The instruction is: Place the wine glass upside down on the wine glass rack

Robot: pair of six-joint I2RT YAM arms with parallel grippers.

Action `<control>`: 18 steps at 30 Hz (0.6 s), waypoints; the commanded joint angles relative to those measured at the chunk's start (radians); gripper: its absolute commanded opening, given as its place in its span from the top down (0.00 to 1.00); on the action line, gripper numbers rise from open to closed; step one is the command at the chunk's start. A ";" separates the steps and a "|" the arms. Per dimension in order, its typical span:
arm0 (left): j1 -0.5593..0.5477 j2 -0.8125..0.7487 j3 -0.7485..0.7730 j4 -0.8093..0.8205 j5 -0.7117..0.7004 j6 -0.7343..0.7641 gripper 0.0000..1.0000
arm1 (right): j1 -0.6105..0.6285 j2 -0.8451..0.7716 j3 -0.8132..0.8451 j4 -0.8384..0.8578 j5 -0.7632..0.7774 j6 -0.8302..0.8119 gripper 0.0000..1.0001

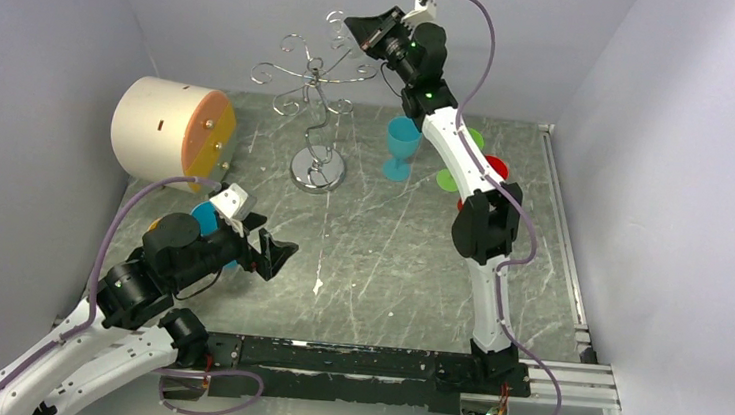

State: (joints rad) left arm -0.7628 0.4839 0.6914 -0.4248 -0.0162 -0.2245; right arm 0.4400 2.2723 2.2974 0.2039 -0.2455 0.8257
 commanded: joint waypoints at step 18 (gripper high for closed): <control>0.003 -0.008 0.017 -0.005 0.027 -0.007 0.01 | 0.035 0.029 0.073 0.011 0.010 -0.034 1.00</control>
State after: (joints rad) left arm -0.7628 0.4835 0.6914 -0.4248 -0.0135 -0.2253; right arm 0.4694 2.2768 2.3325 0.1883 -0.2352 0.8024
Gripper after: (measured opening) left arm 0.993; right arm 0.030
